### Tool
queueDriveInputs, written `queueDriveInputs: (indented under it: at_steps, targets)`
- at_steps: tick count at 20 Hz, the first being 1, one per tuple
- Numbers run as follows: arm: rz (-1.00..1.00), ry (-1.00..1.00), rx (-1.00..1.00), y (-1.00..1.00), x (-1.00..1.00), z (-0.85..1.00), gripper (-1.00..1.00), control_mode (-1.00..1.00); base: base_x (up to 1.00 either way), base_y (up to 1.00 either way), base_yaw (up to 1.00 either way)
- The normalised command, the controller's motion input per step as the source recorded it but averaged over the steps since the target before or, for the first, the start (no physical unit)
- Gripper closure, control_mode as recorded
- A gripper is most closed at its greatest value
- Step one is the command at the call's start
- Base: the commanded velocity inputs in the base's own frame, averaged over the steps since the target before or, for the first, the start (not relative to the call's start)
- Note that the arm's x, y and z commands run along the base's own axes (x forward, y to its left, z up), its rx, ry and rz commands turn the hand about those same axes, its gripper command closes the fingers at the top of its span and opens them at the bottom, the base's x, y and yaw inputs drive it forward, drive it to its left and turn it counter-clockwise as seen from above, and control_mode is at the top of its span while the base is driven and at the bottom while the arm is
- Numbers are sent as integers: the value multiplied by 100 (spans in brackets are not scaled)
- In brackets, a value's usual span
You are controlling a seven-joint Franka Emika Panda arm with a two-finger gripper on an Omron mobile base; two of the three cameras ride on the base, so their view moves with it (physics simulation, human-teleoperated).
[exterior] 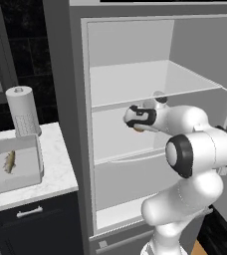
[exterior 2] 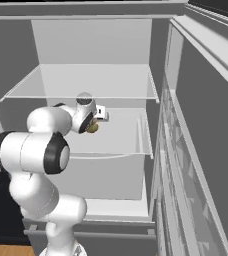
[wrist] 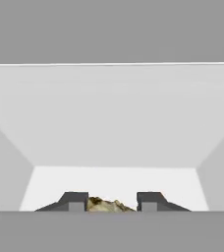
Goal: Place one onion and one fish in each tupperware on the nearby counter, to pack two identical lunches.
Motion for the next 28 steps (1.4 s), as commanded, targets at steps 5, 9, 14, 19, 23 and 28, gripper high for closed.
queueDriveInputs:
  at_steps: [5, 9, 14, 19, 23, 28]
  targets:
    - [0, -11, 0, -2, -72, -12, 100, -100, 0, 0, 0]
    - [0, -18, 2, 6, -35, 0, 100, -100, 0, 0, 0]
    - [0, -31, 1, 26, -8, 21, 100, -100, 0, 0, 0]
    - [0, -35, 0, 51, -1, 10, 100, -100, 0, 0, 0]
    - [0, -35, 0, 41, -15, 6, 100, -100, 0, 0, 0]
    - [-2, -26, 0, 3, -73, 4, 100, -100, 0, 0, 0]
